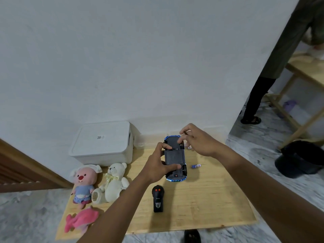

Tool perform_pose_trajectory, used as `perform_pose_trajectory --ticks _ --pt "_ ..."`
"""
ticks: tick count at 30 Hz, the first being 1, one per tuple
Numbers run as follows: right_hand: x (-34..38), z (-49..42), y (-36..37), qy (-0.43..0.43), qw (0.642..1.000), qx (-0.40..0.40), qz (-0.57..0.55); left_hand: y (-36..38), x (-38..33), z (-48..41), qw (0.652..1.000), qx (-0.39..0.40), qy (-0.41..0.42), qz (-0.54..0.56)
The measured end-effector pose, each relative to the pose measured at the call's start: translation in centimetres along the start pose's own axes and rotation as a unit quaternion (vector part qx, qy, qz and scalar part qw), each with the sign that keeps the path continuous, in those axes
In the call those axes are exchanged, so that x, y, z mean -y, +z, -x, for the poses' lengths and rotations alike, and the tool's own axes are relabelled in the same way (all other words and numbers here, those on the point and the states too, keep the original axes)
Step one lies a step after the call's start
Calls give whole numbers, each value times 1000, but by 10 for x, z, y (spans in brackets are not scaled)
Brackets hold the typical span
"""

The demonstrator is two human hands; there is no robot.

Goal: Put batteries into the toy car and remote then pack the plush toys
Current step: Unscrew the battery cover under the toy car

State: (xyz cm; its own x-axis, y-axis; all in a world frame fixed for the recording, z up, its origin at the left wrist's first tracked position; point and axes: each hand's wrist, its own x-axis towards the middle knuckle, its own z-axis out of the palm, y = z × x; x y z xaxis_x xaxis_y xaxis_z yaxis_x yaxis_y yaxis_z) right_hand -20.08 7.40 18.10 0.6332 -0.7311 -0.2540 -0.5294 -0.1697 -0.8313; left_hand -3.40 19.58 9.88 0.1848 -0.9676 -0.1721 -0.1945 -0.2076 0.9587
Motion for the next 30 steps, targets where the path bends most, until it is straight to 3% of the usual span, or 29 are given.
perform_pose_trajectory --ticks 3,6,12,30 --pt "0 0 6 -36 995 -50 -73 -1 2 0 1000 1 4 -4" --pt "-3 3 11 -80 988 -112 -76 -1 4 0 1000 -6 11 -15" --pt "-11 10 21 -89 963 -210 -142 0 4 -1 1000 -10 12 -24" --pt "-22 9 24 -129 967 -200 -93 5 4 -3 1000 -14 10 -25"
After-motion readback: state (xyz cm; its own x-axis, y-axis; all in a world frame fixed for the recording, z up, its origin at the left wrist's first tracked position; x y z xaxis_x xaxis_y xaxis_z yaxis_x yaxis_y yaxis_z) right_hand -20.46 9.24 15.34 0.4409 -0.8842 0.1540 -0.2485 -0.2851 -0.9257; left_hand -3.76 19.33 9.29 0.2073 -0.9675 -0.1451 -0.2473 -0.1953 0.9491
